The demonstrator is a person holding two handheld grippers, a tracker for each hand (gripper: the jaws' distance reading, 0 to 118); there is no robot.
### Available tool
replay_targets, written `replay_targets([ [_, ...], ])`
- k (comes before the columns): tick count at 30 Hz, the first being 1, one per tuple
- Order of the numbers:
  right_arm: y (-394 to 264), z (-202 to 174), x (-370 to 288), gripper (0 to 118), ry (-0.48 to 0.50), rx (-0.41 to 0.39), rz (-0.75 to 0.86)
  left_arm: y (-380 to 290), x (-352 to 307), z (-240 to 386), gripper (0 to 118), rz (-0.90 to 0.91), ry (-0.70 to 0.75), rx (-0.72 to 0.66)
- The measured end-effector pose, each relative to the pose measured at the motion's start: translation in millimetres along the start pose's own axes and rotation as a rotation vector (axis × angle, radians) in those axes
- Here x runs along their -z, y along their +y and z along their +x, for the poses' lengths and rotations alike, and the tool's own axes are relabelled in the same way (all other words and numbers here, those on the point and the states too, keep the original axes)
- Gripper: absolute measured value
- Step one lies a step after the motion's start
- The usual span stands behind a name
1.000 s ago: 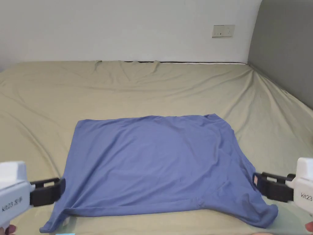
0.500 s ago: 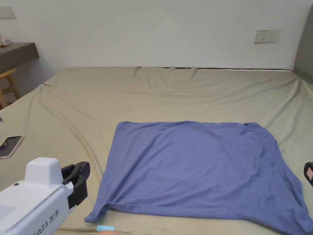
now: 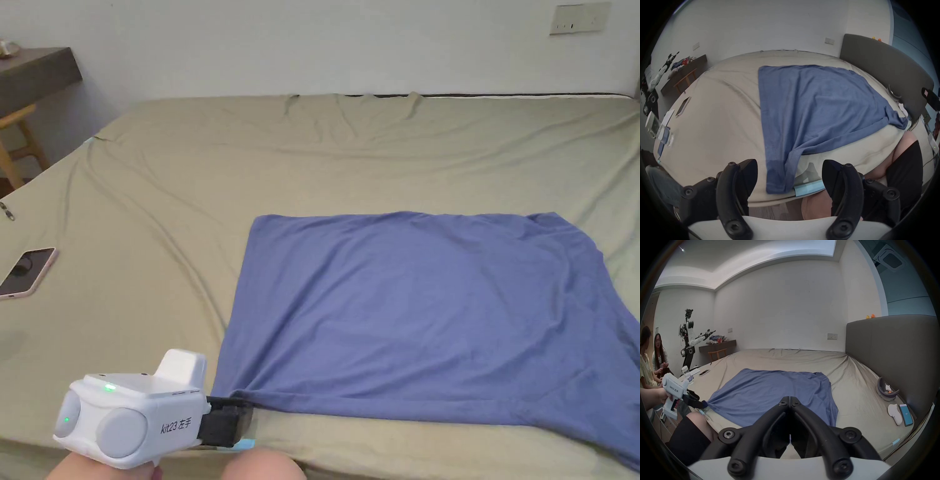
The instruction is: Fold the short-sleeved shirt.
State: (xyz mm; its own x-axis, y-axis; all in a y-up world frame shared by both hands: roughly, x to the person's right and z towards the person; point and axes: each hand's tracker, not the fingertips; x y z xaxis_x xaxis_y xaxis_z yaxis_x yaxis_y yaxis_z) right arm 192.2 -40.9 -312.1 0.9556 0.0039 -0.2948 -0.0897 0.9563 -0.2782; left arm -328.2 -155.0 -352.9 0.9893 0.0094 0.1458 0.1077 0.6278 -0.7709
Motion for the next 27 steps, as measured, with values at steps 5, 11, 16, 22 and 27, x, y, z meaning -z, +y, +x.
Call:
replay_targets([
  [5,-3,2,4,0,0.010,-0.002,-0.040,-3,12,5,0,0.011,0.058,0.035],
  [11,-7,18,7,0,-0.021,-0.039,-0.117,-7,4,4,0,0.014,0.020,0.020],
  [16,-14,68,11,0,-0.034,-0.007,-0.248,2,-15,-4,0,0.088,-0.011,-0.065],
  [22,-67,118,38,114,-0.031,-0.013,-0.470,9,-23,5,0,0.104,-0.007,-0.061],
  [27,-99,129,65,51,0.005,0.130,-0.645,10,-23,10,0,0.089,0.008,-0.061],
])
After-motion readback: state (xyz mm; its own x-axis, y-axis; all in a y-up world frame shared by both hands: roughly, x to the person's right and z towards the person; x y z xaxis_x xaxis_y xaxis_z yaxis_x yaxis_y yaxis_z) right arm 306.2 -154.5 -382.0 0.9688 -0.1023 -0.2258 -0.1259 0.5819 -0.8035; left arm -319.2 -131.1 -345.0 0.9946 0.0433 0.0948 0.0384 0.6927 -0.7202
